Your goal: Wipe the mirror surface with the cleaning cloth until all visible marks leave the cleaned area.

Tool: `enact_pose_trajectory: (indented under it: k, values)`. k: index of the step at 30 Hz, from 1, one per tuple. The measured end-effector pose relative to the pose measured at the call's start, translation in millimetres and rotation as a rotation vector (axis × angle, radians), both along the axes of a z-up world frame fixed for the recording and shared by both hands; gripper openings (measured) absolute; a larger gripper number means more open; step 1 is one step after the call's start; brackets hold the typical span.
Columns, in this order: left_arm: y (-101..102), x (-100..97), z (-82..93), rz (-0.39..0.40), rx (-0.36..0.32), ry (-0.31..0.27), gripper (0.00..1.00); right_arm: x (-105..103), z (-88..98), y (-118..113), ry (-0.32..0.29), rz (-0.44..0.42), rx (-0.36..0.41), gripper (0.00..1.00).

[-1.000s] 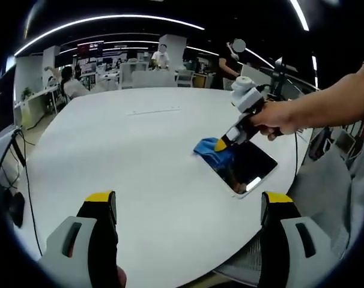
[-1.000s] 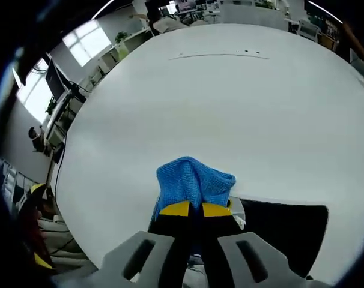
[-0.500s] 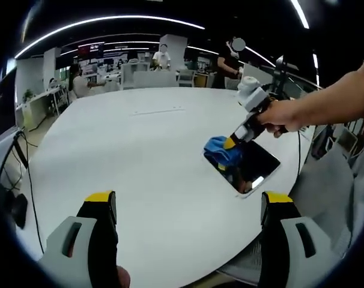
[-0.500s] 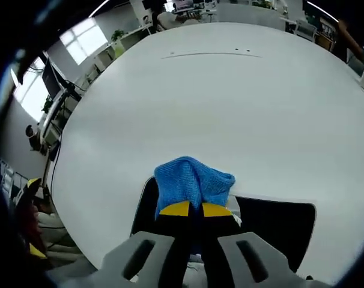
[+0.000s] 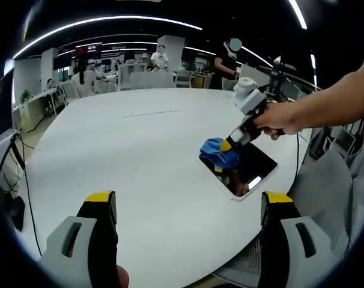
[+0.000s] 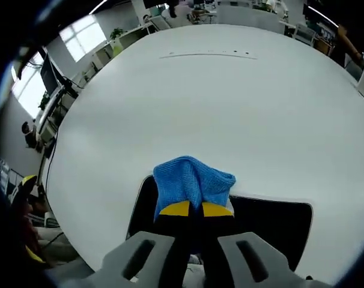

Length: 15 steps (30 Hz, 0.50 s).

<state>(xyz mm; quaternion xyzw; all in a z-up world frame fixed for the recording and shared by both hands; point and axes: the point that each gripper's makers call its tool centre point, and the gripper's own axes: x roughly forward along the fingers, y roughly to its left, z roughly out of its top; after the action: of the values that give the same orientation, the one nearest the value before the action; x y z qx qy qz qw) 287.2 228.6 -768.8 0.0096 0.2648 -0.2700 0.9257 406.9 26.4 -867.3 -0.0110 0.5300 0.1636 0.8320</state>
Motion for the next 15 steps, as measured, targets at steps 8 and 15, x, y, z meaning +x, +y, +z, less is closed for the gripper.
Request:
enact_pose_trajectory:
  k: [8, 15]
  values:
    - [-0.9, 0.4, 7.2, -0.003, 0.000, -0.017, 0.99, -11.9, 0.7, 0.9, -0.002, -0.005, 0.004, 0.00]
    - [2.1, 0.8, 8.6, 0.009, -0.003, -0.023, 0.99, -26.5, -0.4, 0.3, 0.005, -0.048, 0.037, 0.00]
